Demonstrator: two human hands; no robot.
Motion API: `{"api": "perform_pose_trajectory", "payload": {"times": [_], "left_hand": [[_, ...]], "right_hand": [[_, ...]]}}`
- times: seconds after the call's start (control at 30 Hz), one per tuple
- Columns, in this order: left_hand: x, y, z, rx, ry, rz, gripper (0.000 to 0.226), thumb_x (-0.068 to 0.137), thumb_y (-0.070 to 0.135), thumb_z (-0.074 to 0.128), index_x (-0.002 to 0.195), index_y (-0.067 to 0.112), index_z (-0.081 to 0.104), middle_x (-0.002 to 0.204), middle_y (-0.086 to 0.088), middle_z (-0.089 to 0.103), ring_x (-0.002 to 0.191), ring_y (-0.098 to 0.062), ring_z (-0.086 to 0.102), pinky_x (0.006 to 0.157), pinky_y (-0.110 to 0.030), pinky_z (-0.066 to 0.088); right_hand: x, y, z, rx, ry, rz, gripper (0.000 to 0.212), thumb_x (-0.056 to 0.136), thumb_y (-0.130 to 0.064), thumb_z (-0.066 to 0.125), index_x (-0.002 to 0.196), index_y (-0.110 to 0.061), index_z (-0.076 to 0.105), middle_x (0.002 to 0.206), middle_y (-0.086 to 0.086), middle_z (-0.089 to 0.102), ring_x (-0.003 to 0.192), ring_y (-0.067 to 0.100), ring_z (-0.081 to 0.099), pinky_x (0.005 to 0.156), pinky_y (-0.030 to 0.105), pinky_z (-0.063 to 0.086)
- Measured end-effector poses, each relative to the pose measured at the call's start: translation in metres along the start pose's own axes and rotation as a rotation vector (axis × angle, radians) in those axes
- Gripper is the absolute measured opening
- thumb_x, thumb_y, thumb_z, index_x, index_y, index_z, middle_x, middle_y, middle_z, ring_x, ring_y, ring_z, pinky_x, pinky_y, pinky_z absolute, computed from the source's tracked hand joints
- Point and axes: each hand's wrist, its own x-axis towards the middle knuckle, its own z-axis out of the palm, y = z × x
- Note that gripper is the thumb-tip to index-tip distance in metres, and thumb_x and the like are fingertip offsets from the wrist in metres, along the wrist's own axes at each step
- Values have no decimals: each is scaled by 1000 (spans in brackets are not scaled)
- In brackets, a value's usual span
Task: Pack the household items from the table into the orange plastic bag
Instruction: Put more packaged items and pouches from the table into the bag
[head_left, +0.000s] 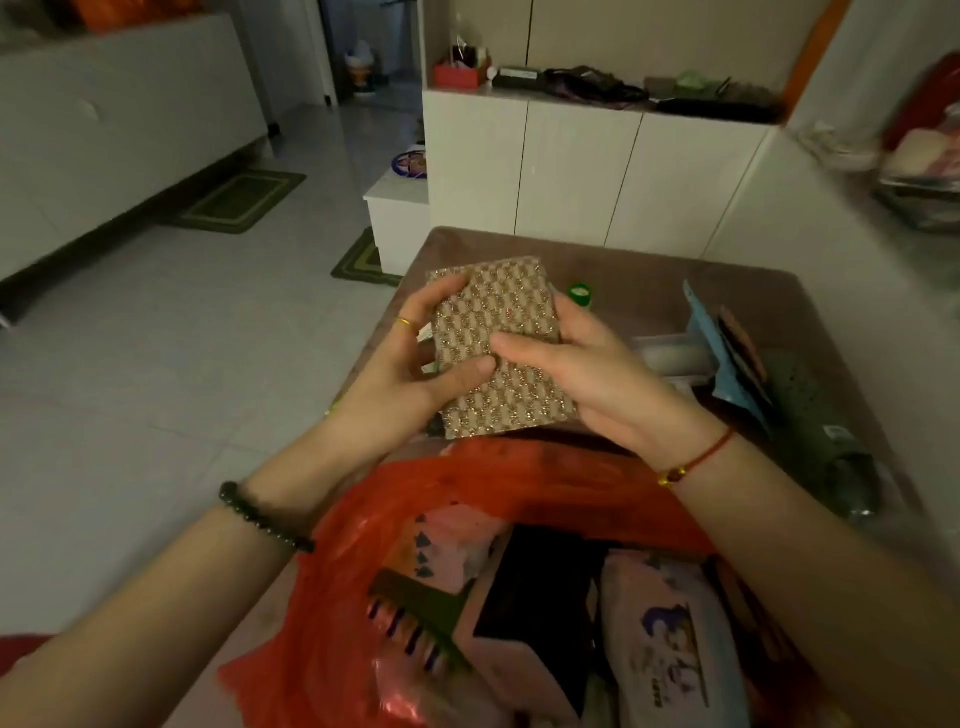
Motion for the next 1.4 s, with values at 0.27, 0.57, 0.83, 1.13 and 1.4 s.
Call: {"api": "perform_pose_trajectory", "payload": {"times": [0.27,0.57,0.83,1.13,1.4], "left_hand": [[-97,-34,-24,951,-5,-165,117,48,76,61,144,40,4,144,-1,40,130,-20,44,106,-36,39],[-128,-43,-51,666,99,-546,38,82,26,65,116,12,56,107,-11,69,95,-26,66,93,-45,50],[-133,-41,-54,491,37,-593,38,84,30,64,118,13,57,106,-10,70,93,-24,69,90,-40,54],[-109,-4,-91,479,-145,-634,97,25,88,58,106,36,48,107,2,65,84,-17,71,65,-25,58],[25,-38,-74,261,163,-448,34,94,35,43,123,18,44,104,0,57,92,-17,55,78,-24,47]], "right_hand": [[-118,10,-50,-52,271,-129,42,81,-12,64,100,-48,53,109,-9,68,99,10,67,87,40,52],[-158,89,57,-647,-132,-50,46,89,-24,56,131,-29,40,111,-12,62,95,-5,59,83,10,45],[-125,148,115,-1131,-216,-16,60,93,-19,44,146,-16,16,136,13,42,119,29,50,97,38,44],[-93,69,50,-721,29,-375,23,86,-14,58,108,-16,67,108,-4,66,96,3,59,85,8,42],[58,46,-16,100,308,240,40,88,-7,58,125,2,48,104,14,58,98,26,59,86,33,51]]}}
